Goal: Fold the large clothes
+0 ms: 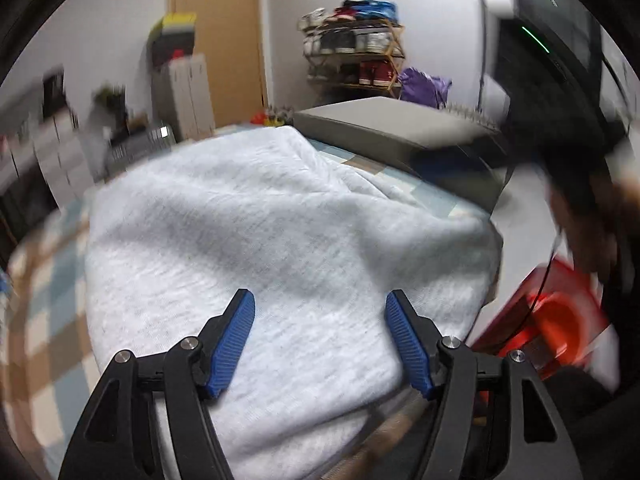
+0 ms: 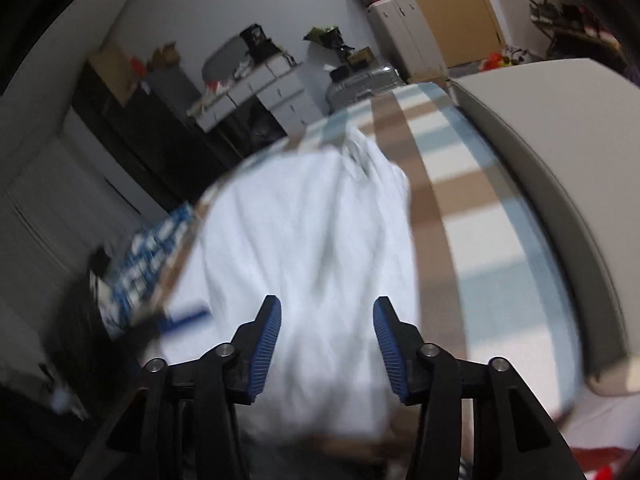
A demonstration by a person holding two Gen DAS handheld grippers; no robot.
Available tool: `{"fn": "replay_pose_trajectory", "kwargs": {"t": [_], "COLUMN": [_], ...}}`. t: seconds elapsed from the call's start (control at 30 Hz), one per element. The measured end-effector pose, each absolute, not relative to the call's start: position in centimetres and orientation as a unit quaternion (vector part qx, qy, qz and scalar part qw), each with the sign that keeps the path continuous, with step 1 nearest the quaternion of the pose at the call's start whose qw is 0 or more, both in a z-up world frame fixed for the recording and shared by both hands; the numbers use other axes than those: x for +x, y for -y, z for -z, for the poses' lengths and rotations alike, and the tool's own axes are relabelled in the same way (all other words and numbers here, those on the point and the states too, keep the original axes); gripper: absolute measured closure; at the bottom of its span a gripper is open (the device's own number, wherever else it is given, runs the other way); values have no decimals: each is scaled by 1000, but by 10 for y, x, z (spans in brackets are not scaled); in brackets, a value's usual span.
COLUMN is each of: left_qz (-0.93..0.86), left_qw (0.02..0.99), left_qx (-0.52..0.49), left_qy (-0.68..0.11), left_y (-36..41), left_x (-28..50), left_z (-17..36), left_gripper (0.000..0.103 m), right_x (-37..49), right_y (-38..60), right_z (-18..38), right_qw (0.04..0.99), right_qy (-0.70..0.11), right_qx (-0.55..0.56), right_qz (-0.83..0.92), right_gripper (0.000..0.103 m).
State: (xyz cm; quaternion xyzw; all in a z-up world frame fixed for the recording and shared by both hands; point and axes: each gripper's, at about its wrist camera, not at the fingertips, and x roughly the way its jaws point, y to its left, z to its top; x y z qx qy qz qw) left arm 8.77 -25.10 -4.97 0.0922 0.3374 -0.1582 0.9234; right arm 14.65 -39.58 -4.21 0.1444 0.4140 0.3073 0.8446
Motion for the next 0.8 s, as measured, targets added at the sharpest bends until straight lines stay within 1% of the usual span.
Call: {"fn": "replay_pose_trajectory", "kwargs": {"t": [0.07, 0.13, 0.2, 0.23, 0.27, 0.33, 0.4, 0.47, 0.57, 0.63, 0.67, 0.7, 0.73, 0.8], "left_qz": [156, 162, 163, 158, 156, 164, 176, 194, 203, 205, 207, 207, 207, 207], "left_qw": [923, 922, 923, 924, 924, 924, 922, 920, 916, 913, 912, 912, 912, 913], "left_qx": [106, 99, 99, 106, 108, 104, 98, 102, 117, 120, 119, 117, 116, 114], "left_qy": [-336, -338, -335, -333, -331, -331, -330, -326, -326, -332, -333, -334, -335, -333], "left_y": [253, 247, 245, 246, 243, 242, 240, 243, 248, 249, 248, 248, 247, 246], "left_x": [84, 85, 85, 84, 82, 81, 89, 88, 88, 90, 90, 90, 90, 89], "left_z": [51, 50, 50, 52, 53, 53, 53, 51, 54, 55, 54, 54, 53, 54], "left_gripper": [40, 40, 40, 40, 40, 40, 40, 40, 39, 39, 39, 39, 39, 38], "right_x": [177, 214, 229, 230, 223, 201, 182, 179, 209, 230, 236, 235, 229, 207], "right_y": [382, 362, 349, 341, 337, 336, 338, 338, 349, 353, 356, 359, 364, 370], "right_z": [48, 70, 84, 81, 65, 28, -7, -16, 9, 43, 54, 61, 65, 63], "right_qw": [830, 794, 773, 776, 796, 821, 829, 837, 838, 827, 818, 808, 794, 788], "right_qy": [-429, -471, -494, -492, -465, -397, -350, -332, -367, -425, -453, -474, -485, -477], "right_qx": [168, 203, 219, 207, 183, 166, 169, 172, 197, 204, 208, 215, 226, 221], "right_qz": [-316, -327, -331, -336, -342, -375, -403, -399, -353, -307, -287, -277, -288, -321], "right_gripper": [55, 55, 77, 91, 96, 97, 97, 97, 97, 95, 84, 78, 76, 72]}}
